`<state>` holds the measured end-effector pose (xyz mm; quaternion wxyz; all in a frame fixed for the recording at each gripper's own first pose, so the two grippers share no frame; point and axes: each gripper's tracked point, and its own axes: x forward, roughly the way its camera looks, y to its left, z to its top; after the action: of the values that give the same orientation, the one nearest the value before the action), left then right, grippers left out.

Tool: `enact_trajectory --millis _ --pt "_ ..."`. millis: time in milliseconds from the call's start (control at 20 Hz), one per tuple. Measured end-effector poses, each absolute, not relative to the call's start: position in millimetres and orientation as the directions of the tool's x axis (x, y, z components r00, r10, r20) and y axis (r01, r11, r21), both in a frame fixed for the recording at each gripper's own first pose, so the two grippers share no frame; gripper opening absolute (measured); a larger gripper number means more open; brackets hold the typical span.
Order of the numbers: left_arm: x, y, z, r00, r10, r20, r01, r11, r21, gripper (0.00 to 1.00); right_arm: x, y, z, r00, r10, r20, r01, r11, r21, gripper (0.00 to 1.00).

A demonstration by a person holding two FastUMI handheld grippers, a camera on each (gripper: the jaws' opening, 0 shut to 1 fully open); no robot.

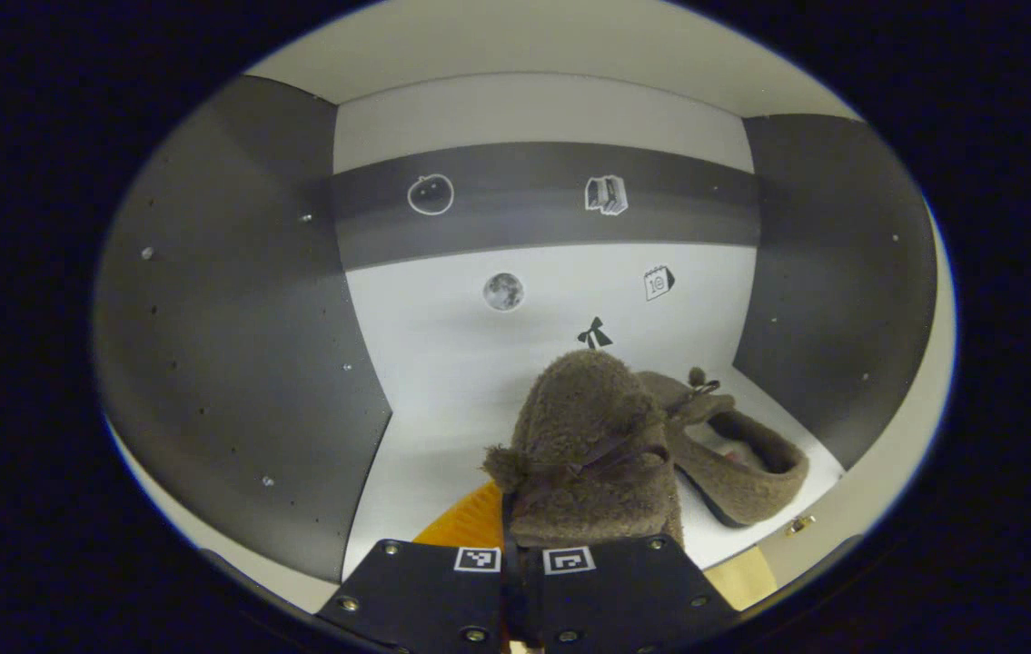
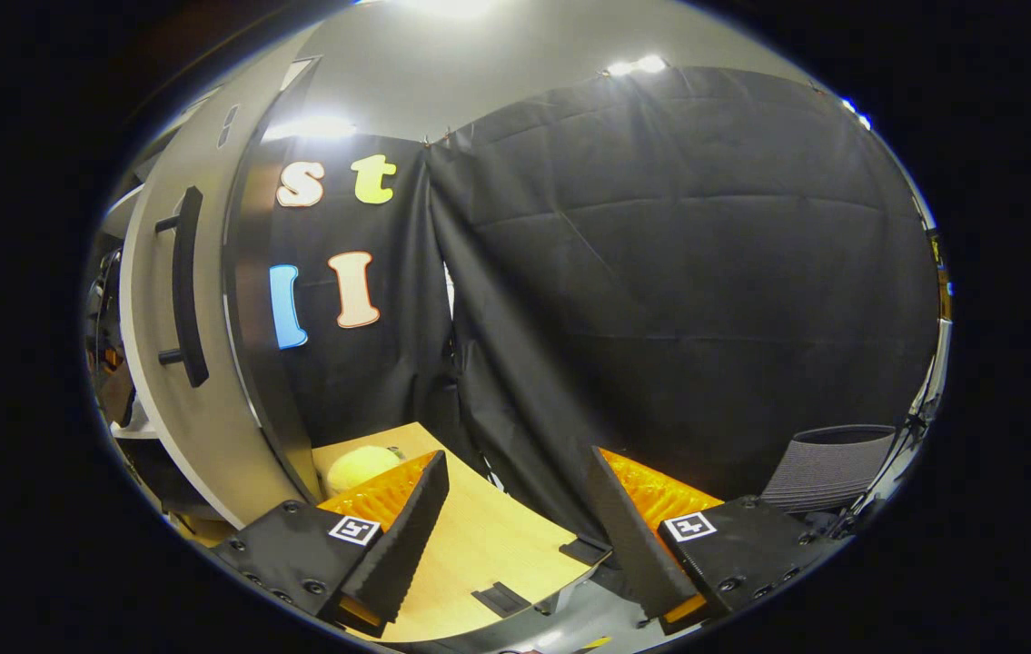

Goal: Grab one shoe with the right hand and put it into the shoe cabinet, grab the other shoe with the left hand and put it into the shoe cabinet; then close the right door with the right hand and the left door with the left hand.

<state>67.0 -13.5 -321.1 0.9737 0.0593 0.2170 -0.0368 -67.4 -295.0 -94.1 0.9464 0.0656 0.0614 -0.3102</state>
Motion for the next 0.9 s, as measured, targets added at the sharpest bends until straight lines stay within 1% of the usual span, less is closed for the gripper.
enact_trajectory --millis 200,300,350,400,500,600,650,700,750,800,850,900 --pt "68 -14 -310 0.9 -0.039 -0.435 0.098 0.989 0.115 0.02 -84 -301 -93 0.772 -0.616 -0.156 0.632 0.77 0.087 0.97" --pt "65 -11 -314 0.89 -0.006 -0.456 0.078 0.987 0.139 0.02 -90 -302 -97 0.762 -0.627 -0.164 0.645 0.759 0.096 0.97" --pt "65 -15 -312 0.885 -0.006 -0.465 0.079 0.987 0.137 0.08 -94 -303 -101 0.755 -0.63 -0.182 0.652 0.752 0.097 0.97" --pt "64 -19 -311 0.882 -0.021 -0.471 0.093 0.987 0.13 0.02 -98 -303 -107 0.75 -0.631 -0.201 0.656 0.748 0.101 0.97" --pt "66 -23 -318 0.871 -0.044 -0.489 0.121 0.985 0.126 0.05 -103 -300 -110 0.751 -0.623 -0.217 0.653 0.75 0.107 0.97" --pt "68 -28 -327 0.86 -0.057 -0.506 0.134 0.984 0.117 0.1 -106 -302 -114 0.744 -0.63 -0.223 0.658 0.748 0.087 0.98" --pt "65 -27 -329 0.856 -0.055 -0.514 0.134 0.984 0.117 0.12 -105 -304 -113 0.741 -0.634 -0.222 0.662 0.745 0.081 0.98" --pt "62 -24 -329 0.854 -0.05 -0.517 0.131 0.984 0.121 0.13 -104 -304 -111 0.744 -0.63 -0.223 0.659 0.747 0.087 0.98" --pt "60 -19 -327 0.859 -0.038 -0.51 0.127 0.982 0.141 0.16 -101 -303 -110 0.75 -0.622 -0.227 0.652 0.752 0.095 0.98" --pt "58 -13 -326 0.861 -0.028 -0.508 0.13 0.977 0.168 0.16 -98 -302 -110 0.756 -0.614 -0.228 0.645 0.758 0.096 0.98" --pt "53 -8 -314 0.869 -0.012 -0.494 0.126 0.972 0.199 0.39 -94 -302 -108 0.762 -0.607 -0.225 0.637 0.766 0.091 0.98" --pt "50 -6 -309 0.875 -0.013 -0.484 0.132 0.968 0.213 0.62 -90 -301 -105 0.771 -0.598 -0.219 0.626 0.775 0.087 0.92"
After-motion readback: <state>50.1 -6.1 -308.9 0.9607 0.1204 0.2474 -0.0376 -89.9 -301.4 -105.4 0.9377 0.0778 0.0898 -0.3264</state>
